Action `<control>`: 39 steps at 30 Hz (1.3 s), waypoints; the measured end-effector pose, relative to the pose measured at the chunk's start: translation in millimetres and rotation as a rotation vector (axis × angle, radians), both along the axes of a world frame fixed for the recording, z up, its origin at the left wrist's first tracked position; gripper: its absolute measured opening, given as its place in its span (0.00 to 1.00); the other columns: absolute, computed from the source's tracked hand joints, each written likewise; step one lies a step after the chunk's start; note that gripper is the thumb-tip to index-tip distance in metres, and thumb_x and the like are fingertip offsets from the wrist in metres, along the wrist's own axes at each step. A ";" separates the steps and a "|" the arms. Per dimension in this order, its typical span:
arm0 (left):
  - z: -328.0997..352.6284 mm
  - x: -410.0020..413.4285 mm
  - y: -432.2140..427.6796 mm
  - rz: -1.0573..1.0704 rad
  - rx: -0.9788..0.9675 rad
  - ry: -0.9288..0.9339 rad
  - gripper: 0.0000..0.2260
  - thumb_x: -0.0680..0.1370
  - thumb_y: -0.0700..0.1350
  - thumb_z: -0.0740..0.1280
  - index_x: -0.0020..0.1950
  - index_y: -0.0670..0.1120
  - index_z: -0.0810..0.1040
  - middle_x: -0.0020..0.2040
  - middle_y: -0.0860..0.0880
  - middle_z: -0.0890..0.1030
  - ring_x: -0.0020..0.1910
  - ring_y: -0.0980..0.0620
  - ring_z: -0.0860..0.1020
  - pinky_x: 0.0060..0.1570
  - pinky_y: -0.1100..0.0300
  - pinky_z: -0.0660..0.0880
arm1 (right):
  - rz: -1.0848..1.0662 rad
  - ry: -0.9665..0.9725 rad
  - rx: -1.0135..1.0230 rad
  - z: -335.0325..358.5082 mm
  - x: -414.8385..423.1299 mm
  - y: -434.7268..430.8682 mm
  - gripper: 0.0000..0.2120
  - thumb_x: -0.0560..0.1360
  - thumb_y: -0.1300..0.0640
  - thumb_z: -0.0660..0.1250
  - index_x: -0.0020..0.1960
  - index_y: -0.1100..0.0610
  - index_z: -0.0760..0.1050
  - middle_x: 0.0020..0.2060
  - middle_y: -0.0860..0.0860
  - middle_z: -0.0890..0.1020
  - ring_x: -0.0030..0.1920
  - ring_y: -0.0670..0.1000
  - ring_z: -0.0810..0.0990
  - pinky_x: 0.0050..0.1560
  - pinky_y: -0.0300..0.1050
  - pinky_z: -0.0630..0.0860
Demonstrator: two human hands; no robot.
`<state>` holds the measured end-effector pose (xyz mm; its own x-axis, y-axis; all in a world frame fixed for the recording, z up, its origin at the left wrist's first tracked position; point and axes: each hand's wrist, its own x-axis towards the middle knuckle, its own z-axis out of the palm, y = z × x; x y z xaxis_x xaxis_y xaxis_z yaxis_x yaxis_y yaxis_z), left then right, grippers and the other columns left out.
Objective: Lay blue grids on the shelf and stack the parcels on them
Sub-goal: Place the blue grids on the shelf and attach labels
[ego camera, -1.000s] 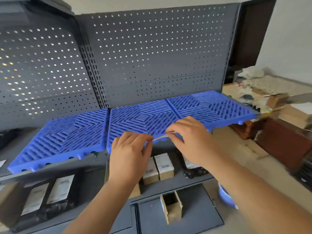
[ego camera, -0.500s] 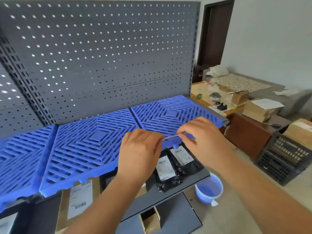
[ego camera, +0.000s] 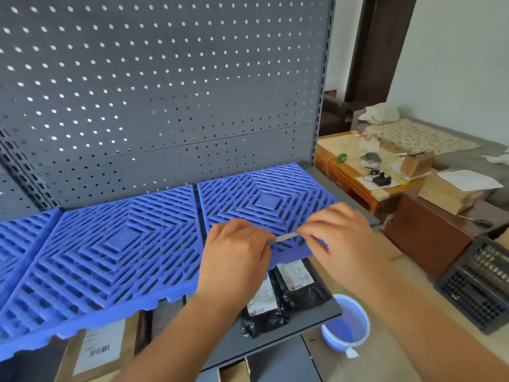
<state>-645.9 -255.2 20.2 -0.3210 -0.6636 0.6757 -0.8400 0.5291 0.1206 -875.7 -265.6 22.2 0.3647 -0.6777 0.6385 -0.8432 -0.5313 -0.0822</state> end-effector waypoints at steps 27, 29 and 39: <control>-11.5 -45.6 18.4 0.275 0.227 0.110 0.07 0.76 0.54 0.69 0.49 0.57 0.86 0.48 0.63 0.84 0.54 0.58 0.77 0.54 0.61 0.63 | 0.216 -0.134 0.153 -32.0 -41.7 -29.6 0.12 0.79 0.46 0.64 0.48 0.48 0.85 0.46 0.40 0.83 0.49 0.50 0.78 0.51 0.52 0.73; -11.6 -45.8 18.6 0.281 0.242 0.115 0.07 0.76 0.54 0.69 0.49 0.57 0.86 0.48 0.63 0.84 0.54 0.58 0.77 0.55 0.60 0.64 | 0.212 -0.139 0.151 -32.2 -41.2 -28.6 0.12 0.79 0.46 0.64 0.48 0.49 0.85 0.46 0.41 0.83 0.48 0.50 0.78 0.50 0.52 0.73; -11.8 -40.9 35.6 0.314 0.256 0.197 0.10 0.75 0.52 0.72 0.55 0.55 0.85 0.54 0.60 0.83 0.56 0.56 0.78 0.56 0.61 0.66 | 0.202 -0.230 0.130 -10.4 -28.2 -13.1 0.13 0.77 0.47 0.64 0.52 0.52 0.83 0.46 0.44 0.82 0.50 0.51 0.78 0.51 0.51 0.74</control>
